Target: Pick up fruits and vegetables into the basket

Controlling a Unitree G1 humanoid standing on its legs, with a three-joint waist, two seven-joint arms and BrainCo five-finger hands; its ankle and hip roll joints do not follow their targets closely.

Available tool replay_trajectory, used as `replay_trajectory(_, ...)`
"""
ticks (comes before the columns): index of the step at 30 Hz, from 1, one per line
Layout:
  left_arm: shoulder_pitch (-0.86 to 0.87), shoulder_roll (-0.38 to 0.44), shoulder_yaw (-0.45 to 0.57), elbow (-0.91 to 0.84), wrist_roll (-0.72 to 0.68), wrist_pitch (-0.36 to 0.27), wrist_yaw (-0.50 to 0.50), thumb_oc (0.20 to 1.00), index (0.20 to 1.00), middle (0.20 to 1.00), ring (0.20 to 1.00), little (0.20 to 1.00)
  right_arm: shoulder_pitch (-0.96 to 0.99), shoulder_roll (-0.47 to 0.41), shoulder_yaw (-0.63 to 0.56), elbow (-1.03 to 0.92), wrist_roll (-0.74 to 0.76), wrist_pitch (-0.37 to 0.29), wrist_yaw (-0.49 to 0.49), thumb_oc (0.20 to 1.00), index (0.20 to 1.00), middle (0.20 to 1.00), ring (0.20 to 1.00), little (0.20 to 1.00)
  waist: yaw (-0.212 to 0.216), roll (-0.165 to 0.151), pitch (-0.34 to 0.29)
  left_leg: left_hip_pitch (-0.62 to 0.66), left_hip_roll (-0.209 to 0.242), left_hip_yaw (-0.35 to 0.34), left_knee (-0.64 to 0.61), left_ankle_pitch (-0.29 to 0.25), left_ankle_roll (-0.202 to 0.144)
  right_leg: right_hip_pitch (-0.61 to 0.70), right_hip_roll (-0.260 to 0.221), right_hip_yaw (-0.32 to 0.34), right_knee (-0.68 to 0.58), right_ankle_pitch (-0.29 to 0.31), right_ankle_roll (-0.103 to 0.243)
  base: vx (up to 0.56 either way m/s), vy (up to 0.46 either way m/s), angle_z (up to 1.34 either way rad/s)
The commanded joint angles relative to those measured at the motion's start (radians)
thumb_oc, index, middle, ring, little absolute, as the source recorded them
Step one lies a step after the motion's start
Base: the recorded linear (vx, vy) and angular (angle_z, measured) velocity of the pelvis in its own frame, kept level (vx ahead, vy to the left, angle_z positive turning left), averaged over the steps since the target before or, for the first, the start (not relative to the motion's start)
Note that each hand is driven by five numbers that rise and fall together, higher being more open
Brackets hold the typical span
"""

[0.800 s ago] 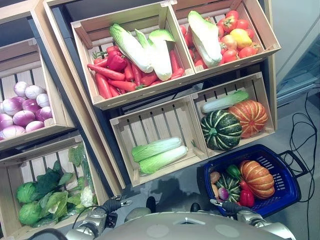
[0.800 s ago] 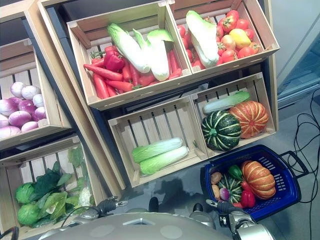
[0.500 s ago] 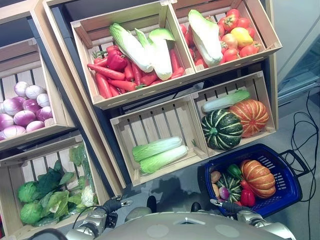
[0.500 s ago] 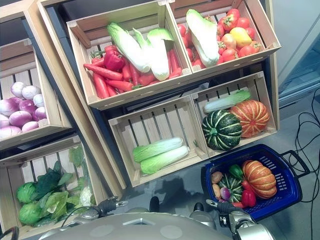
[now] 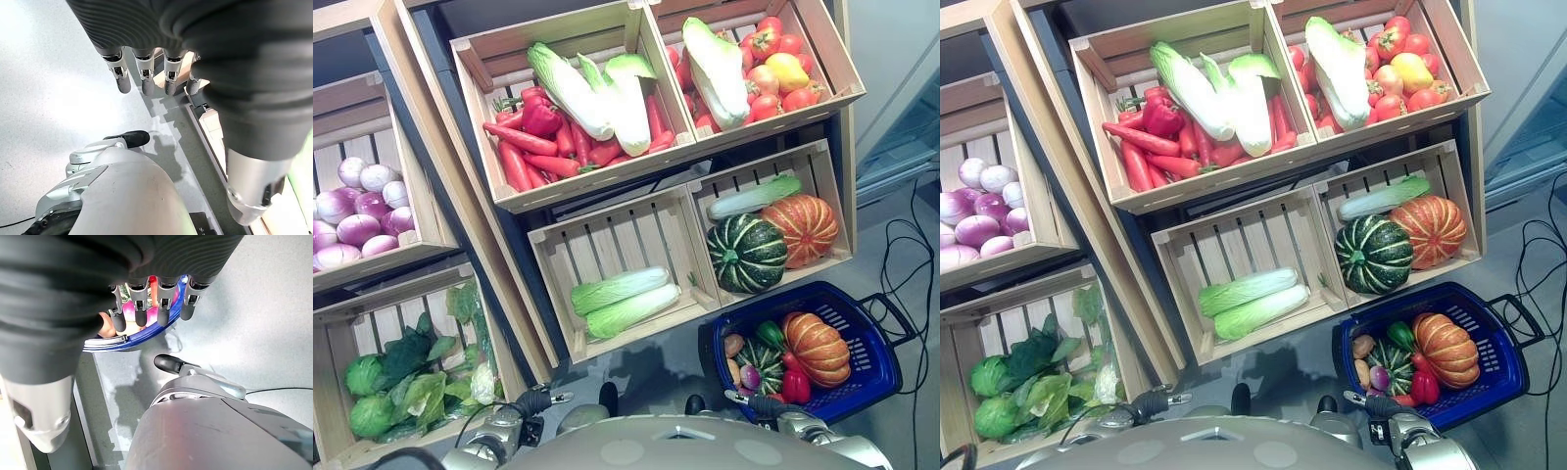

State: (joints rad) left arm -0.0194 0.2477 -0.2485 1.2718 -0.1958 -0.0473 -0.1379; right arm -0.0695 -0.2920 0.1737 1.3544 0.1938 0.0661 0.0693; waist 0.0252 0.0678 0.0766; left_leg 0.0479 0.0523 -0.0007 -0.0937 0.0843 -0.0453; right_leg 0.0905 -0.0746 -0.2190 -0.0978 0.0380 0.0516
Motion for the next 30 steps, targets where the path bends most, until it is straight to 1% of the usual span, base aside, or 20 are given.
replay_trajectory(1, -0.077, -0.001, -0.012, 0.063, 0.005, -0.009, 0.008, 1.000, 1.000, 1.000, 1.000, 1.000, -0.060, 0.024, 0.028, 0.037, -0.002, -0.002, -0.011, 1.000, 1.000, 1.000, 1.000, 1.000, 0.013, -0.046, 0.031, 0.039, -0.014, 0.040, 0.006, -0.110, -0.006, 0.000, -0.043, 0.009, 0.016, -0.030, 0.052, 0.00, 0.000, 0.00)
replay_trajectory(15, -0.073, -0.002, -0.004, 0.067, 0.007, -0.009, 0.008, 1.000, 1.000, 1.000, 1.000, 1.000, -0.058, 0.022, 0.026, 0.040, -0.003, -0.002, -0.010, 1.000, 1.000, 1.000, 1.000, 1.000, 0.013, -0.046, 0.032, 0.045, -0.014, 0.038, 0.006, -0.113, -0.006, 0.005, -0.041, 0.010, 0.017, -0.033, 0.050, 0.00, 0.000, 0.00)
replay_trajectory(21, -0.058, -0.004, 0.001, 0.059, -0.007, -0.007, 0.004, 1.000, 1.000, 1.000, 1.000, 1.000, -0.053, 0.010, 0.019, 0.036, -0.014, 0.003, -0.004, 1.000, 1.000, 1.000, 1.000, 1.000, 0.014, -0.044, 0.043, 0.033, -0.013, 0.041, 0.006, -0.108, -0.010, -0.009, -0.044, 0.016, 0.011, -0.023, 0.056, 0.02, 0.003, 0.00)
replay_trajectory(24, -0.079, 0.002, -0.011, 0.038, -0.057, -0.005, 0.009, 1.000, 1.000, 1.000, 1.000, 1.000, -0.082, -0.003, 0.026, 0.021, 0.020, 0.005, -0.011, 1.000, 1.000, 1.000, 1.000, 1.000, 0.010, -0.035, 0.096, -0.022, -0.010, 0.043, 0.006, -0.089, -0.009, -0.064, -0.048, 0.032, 0.011, -0.006, 0.057, -0.10, 0.024, -0.10)
replay_trajectory(25, -0.084, 0.003, -0.012, 0.036, -0.066, -0.003, 0.009, 1.000, 1.000, 1.000, 1.000, 1.000, -0.086, -0.004, 0.026, 0.019, 0.022, 0.009, -0.013, 1.000, 1.000, 1.000, 1.000, 1.000, 0.009, -0.034, 0.102, -0.029, -0.010, 0.044, 0.006, -0.087, -0.009, -0.071, -0.048, 0.033, 0.011, -0.004, 0.057, -0.16, 0.024, -0.13)
replay_trajectory(27, -0.110, 0.006, -0.012, 0.031, -0.105, -0.018, 0.013, 1.000, 1.000, 1.000, 1.000, 1.000, -0.117, -0.009, 0.035, 0.016, 0.042, 0.003, -0.026, 1.000, 1.000, 1.000, 1.000, 1.000, 0.007, -0.028, 0.150, -0.078, -0.013, 0.040, 0.006, -0.071, -0.005, -0.124, -0.048, 0.045, 0.011, 0.013, 0.052, -0.17, 0.013, 0.00)
replay_trajectory(29, -0.121, 0.004, -0.012, 0.033, -0.124, -0.025, 0.017, 1.000, 1.000, 1.000, 1.000, 1.000, -0.130, -0.010, 0.038, 0.019, 0.052, 0.000, -0.034, 1.000, 1.000, 1.000, 1.000, 1.000, 0.007, -0.025, 0.169, -0.100, -0.014, 0.035, 0.006, -0.065, -0.004, -0.147, -0.046, 0.050, 0.011, 0.019, 0.050, -0.09, 0.004, 0.04)
replay_trajectory(30, -0.126, 0.005, -0.005, 0.030, -0.134, -0.038, 0.016, 1.000, 1.000, 1.000, 1.000, 1.000, -0.137, -0.010, 0.037, 0.019, 0.055, -0.007, -0.043, 1.000, 1.000, 1.000, 1.000, 1.000, 0.007, -0.021, 0.193, -0.125, -0.019, 0.027, 0.006, -0.059, -0.002, -0.174, -0.045, 0.055, 0.011, 0.027, 0.049, -0.04, 0.004, 0.00)
